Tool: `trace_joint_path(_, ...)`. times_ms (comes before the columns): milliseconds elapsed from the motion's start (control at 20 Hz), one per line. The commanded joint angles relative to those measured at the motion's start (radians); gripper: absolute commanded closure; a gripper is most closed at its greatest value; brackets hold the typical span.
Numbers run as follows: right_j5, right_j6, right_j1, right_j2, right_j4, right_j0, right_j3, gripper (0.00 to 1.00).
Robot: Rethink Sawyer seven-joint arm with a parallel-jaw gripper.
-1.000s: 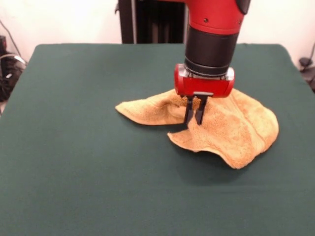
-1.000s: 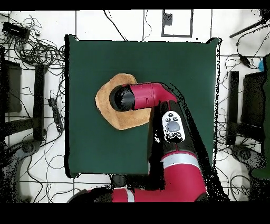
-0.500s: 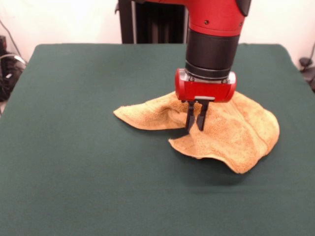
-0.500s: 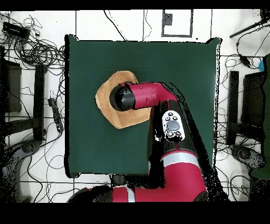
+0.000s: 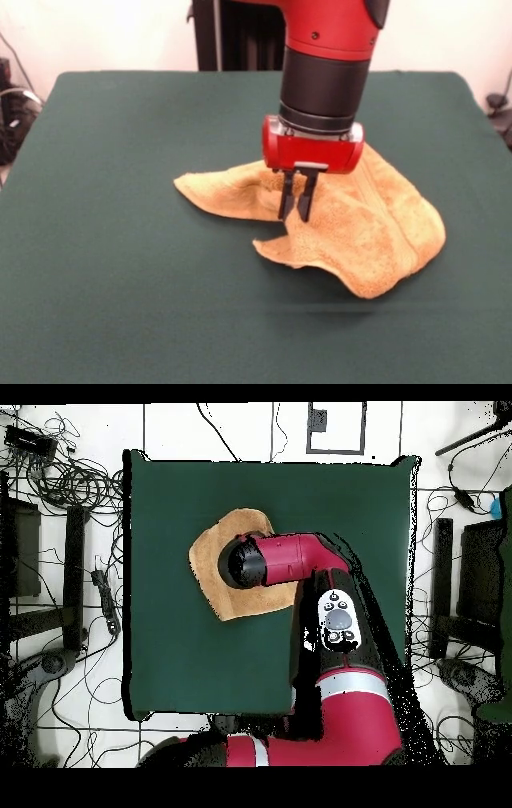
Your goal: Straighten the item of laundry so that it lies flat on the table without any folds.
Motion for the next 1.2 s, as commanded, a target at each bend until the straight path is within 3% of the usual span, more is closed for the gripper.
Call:
trace_joint_path(50,-0.065,-0.040,0.031,0.083,-0.057,0.000,-0.033,1.00)
trace_joint_path(1200,-0.034,-0.052,-0.006,0.064,-0.155,0.033,-0.067,1.00)
